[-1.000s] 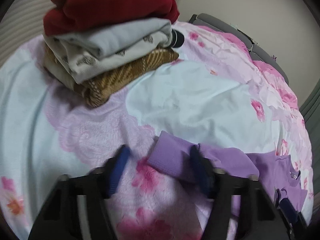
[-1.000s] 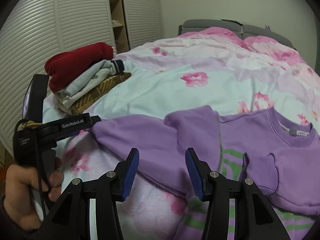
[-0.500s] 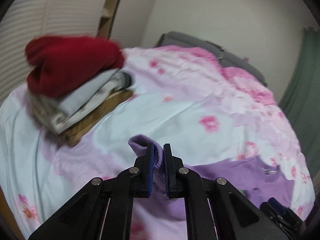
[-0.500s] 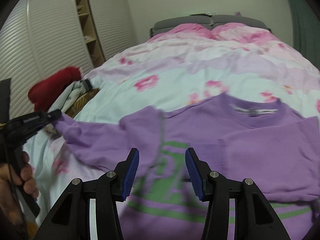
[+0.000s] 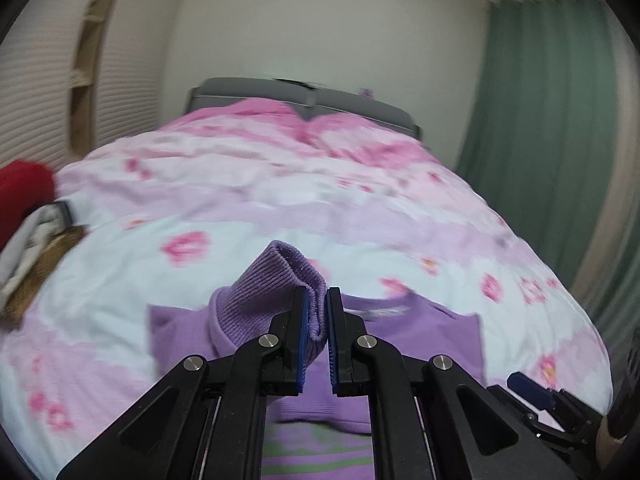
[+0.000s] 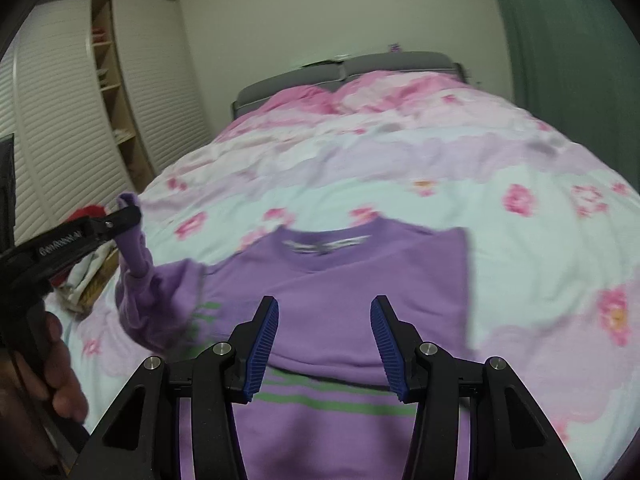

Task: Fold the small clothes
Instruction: 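Grasp the other sleeve's cuff with the left tool and lift it, then lay the cuff across the body and open the left tool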

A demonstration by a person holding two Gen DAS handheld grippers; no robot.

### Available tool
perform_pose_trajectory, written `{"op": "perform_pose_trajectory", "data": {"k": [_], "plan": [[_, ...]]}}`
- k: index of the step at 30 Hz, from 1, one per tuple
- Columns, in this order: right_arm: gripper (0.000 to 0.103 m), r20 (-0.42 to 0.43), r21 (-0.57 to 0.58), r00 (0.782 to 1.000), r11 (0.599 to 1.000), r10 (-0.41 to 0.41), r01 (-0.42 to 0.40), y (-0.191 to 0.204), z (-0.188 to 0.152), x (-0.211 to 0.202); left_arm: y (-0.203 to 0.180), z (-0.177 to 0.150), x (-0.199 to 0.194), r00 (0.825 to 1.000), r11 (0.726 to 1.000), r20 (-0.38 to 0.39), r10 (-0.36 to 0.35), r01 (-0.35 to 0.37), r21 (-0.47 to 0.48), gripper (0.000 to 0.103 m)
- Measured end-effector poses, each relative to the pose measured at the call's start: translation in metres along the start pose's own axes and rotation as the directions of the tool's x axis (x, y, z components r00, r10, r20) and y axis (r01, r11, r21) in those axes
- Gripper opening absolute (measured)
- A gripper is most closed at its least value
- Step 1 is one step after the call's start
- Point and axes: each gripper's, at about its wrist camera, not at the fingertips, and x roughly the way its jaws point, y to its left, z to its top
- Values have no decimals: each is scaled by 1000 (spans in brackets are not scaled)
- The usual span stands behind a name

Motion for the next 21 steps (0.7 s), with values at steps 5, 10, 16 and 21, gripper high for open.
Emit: {"op": "perform_pose_trajectory", "data": {"k": [5,10,16,21], "plan": [[50,-17,66,998,996,-58,59,-54,-7,-14,-71,-20,33,995,994,-60,-74,78,77,10],[50,-54,117,993,987,-103,109,-96,-19,-17,-122,-54,67,985,983,-146,-87,109,148,10],[50,-105,158,990,981,-96,112,-122,-34,-8,-149,-87,95,976,972,-211,-55,100,212,11],[50,-124,145,991,986,-59,77,-117,-38,2,-152,-84,82,983,965,-176,-44,88,248,42]]}}
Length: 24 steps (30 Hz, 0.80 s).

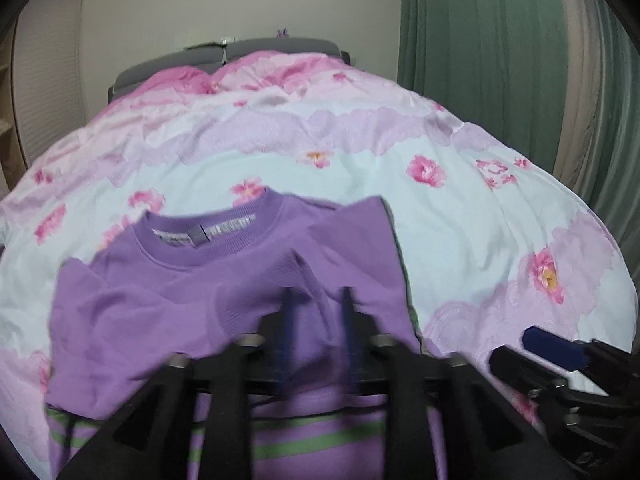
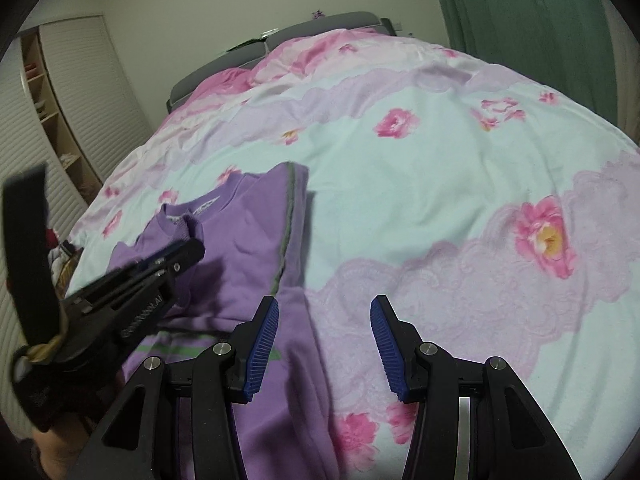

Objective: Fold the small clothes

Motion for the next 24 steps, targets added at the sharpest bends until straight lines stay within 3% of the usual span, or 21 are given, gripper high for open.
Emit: {"op": "perform_pose_trajectory", "data": {"k": [1,2,7,13,17,22,23,24], "plan": [[50,1,-3,1000,1000,4,-4,1,0,1,1,2,-8,1000,1000,21,3,-3,4,61],[50,3,-9,1000,1000,10,-10,4,1,1,4,5,-15,999,1000,40,5,-6,7,68],[49,24,-43,999,999,34,-33,20,11,3,33,11,-46,997,999,71,43,-43,4,68],[49,37,-129,996,989,82,-77,62,31,18,101,-3,-56,987,984,36,155,-151,-100,68],[49,-51,-174,991,977,120,-127,91,38,51,141,-15,-53,982,965,-5,186,-184,-189,68],[49,-170,-139,974,975,151,-175,105,39,93,162,-25,-49,977,954,-18,212,-211,-212,68],[43,-176,-145,974,975,141,-168,107,38,97,164,-26,-47,977,954,-21,213,-213,-213,68],[24,-172,-160,977,976,122,-150,109,37,99,165,-28,-45,977,953,-25,214,-214,-215,68]]}}
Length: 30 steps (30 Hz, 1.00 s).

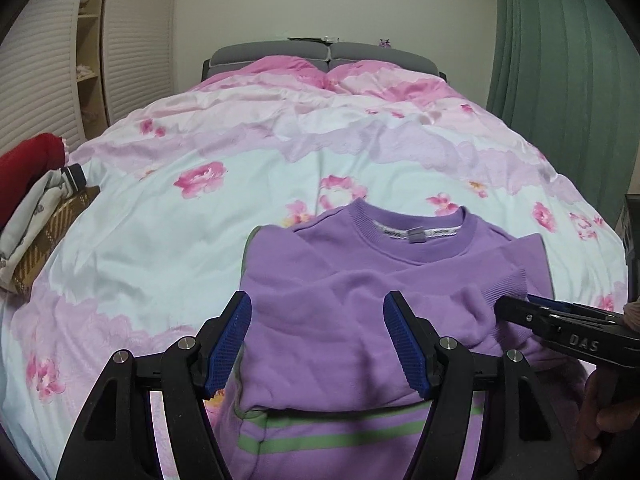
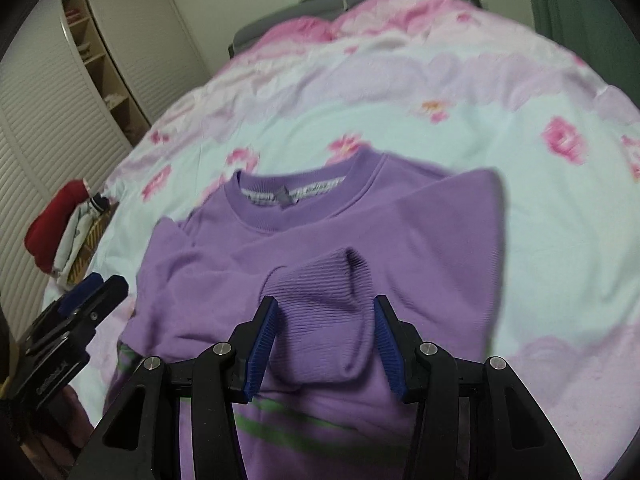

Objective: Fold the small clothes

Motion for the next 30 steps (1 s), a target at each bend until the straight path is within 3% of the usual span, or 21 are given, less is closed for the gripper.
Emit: {"op": "perform_pose_trajectory", "data": {"k": [1,2,11,17,19,24,27,30], "plan": [[13,-1,-14,1000,1000,-18,18,1,0,1,1,-1,2,1000,1000,-5,0,0,-3,68],[11,3,-12,1000,1000,-23,23,0,0,0,2,-2,4,1000,1000,-8,-2,2,-6,68],[10,131,74,987,993,-96,87,-34,0,-36,-1,-1,14,1000,1000,-14,-15,15,-8,68],[11,-18,115,993,987,-115,117,-55,-11,-2,-8,-1,32,999,1000,-32,-3,4,20,68],[14,7,129,995,987,-99,97,-57,-11,-9,-7,-1,37,999,1000,-41,-1,2,26,68],[46,102,73,983,986,-156,149,-46,-4,-31,0,9,43,999,1000,-35,-9,10,10,68],[47,118,49,982,988,-150,145,-42,5,-30,4,16,48,999,1000,-40,-20,20,-3,68],[46,58,39,987,989,-147,145,-41,11,-12,4,19,61,997,1000,-72,-24,25,9,68]]}}
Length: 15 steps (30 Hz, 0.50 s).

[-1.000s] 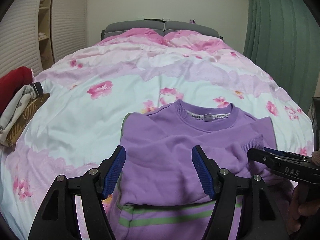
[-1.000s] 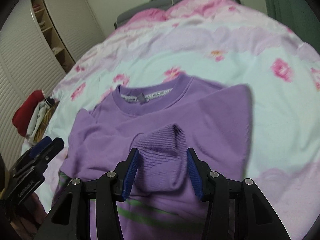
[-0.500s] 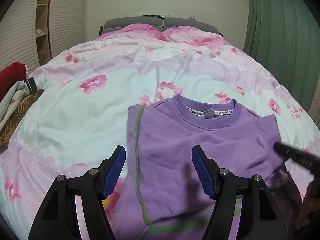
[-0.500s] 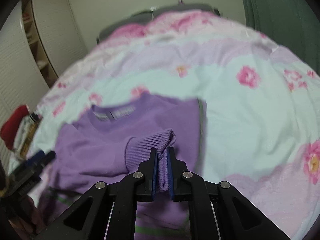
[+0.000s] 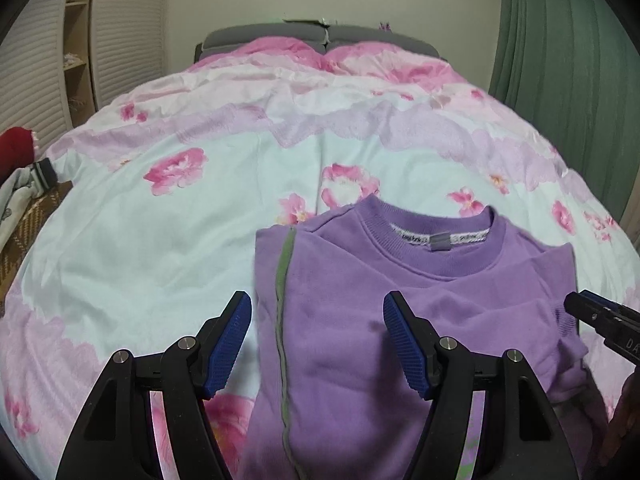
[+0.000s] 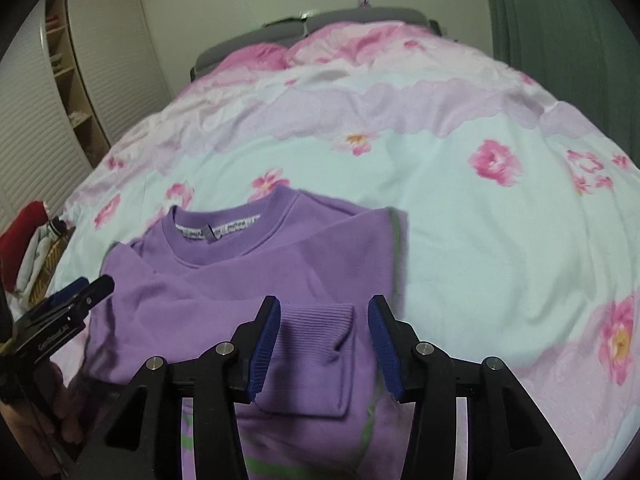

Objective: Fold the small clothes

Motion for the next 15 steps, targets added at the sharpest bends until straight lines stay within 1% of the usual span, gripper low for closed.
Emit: {"op": "perform_pose_trajectory", "data": {"k": [1,2,3,5,8,10,12,14,15], "plan": [[41,-30,-4,1000,1000,-5,5,0,-1,8,0,0,6,1000,1000,-18,3,-3,7,68],[19,-51,-15,999,1000,-18,18,0,-3,15,1,-1,11,999,1000,-31,10,-10,11,68],[10,-46,-24,998,999,-38,37,0,-5,16,2,-2,18,999,1000,-45,22,-21,12,68],[7,-20,-19,999,999,-38,38,-3,-8,13,5,-5,25,998,999,-55,39,-38,10,68],[3,28,-14,997,997,-75,75,-7,-8,5,11,-7,34,995,996,-50,85,-85,7,68],[3,41,-20,996,996,-82,83,-8,-6,2,16,-4,36,993,994,-41,108,-108,-1,68],[3,33,-40,996,996,-77,79,-6,-5,1,20,-3,35,994,995,-44,99,-99,-14,66],[4,29,-59,998,996,-58,60,-3,-7,-5,21,-3,26,996,997,-30,81,-81,-14,65],[6,31,-58,998,997,-56,58,-3,-8,-7,20,-3,22,997,997,-22,75,-75,-7,65]]}}
